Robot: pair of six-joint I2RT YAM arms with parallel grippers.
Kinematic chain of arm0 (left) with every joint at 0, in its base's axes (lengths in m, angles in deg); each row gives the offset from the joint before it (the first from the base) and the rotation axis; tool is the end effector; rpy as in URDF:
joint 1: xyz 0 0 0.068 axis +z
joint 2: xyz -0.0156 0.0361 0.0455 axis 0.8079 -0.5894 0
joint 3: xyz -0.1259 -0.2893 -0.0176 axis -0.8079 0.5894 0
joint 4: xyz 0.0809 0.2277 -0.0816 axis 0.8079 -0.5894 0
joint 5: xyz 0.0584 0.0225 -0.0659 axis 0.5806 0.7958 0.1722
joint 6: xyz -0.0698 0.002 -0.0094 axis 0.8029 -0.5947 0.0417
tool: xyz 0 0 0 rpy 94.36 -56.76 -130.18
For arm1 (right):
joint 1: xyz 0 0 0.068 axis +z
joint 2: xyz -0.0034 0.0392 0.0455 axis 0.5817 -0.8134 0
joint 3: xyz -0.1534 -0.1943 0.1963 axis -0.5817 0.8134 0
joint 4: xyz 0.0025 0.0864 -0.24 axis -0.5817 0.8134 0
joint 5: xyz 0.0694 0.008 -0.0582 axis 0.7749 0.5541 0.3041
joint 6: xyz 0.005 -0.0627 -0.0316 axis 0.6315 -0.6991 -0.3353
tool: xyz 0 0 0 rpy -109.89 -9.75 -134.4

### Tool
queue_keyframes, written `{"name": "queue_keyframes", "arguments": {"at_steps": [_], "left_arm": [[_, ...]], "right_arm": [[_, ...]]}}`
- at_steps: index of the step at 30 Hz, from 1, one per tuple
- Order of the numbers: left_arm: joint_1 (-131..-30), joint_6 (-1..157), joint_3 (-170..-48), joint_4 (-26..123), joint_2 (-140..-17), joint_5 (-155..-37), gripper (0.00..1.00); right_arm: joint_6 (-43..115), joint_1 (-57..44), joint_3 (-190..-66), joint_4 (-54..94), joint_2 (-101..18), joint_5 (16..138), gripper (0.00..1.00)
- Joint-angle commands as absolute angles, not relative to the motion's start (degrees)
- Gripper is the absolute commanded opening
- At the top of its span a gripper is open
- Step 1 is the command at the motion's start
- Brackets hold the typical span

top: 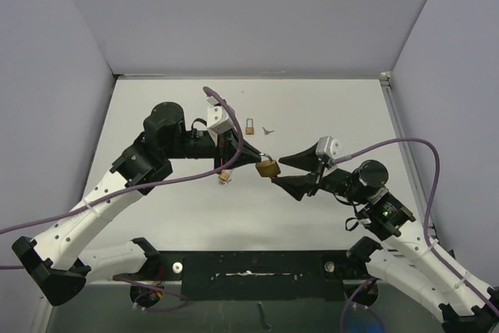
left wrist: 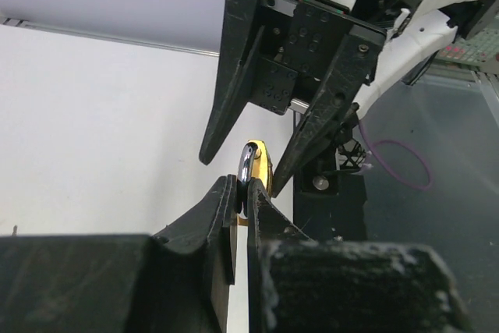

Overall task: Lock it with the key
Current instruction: Remove the key from the lock.

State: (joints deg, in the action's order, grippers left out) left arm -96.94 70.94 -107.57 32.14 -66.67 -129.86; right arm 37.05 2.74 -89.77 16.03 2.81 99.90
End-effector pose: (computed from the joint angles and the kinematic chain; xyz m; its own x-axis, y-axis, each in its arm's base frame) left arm 0.1387 -0.1827 0.4649 -0.1617 0.0774 -0.9838 0.9838 0.0907 -0.1546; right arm 0.0867 0.1058 0.3702 -0.0697 0.0952 -0.9930 -0.9305 0.3525 0.0991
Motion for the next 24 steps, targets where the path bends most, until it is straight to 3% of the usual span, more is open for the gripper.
{"name": "queue_keyframes", "arguments": {"at_steps": [1, 10, 12, 14, 15, 24], "left_arm": [[-96.43, 74.46, -109.14, 41.59, -65.13, -135.73, 0.0], [-96.26, 75.17, -108.87, 42.86, -65.37, -135.56, 0.0], [-96.25, 75.11, -108.9, 42.93, -65.53, -135.27, 0.0], [-96.25, 74.98, -108.85, 42.93, -65.56, -134.29, 0.0], [-96.25, 74.79, -108.81, 42.86, -65.58, -133.82, 0.0], [-93.93, 72.22, -109.39, 45.19, -64.27, -127.56, 0.0]], "right_arm": [[39.14, 2.38, -89.29, 8.66, 1.81, 101.61, 0.5], [41.13, 2.33, -88.79, 5.3, 0.47, 102.88, 0.39], [41.67, 2.4, -88.63, 4.63, 0.15, 103.2, 0.26], [42.08, 2.4, -88.32, 3.93, 0.16, 103.11, 0.05], [42.18, 2.4, -88.23, 3.7, 0.14, 103.06, 0.0], [42.13, 2.4, -86.77, 5.69, -0.26, 102.17, 0.0]]}}
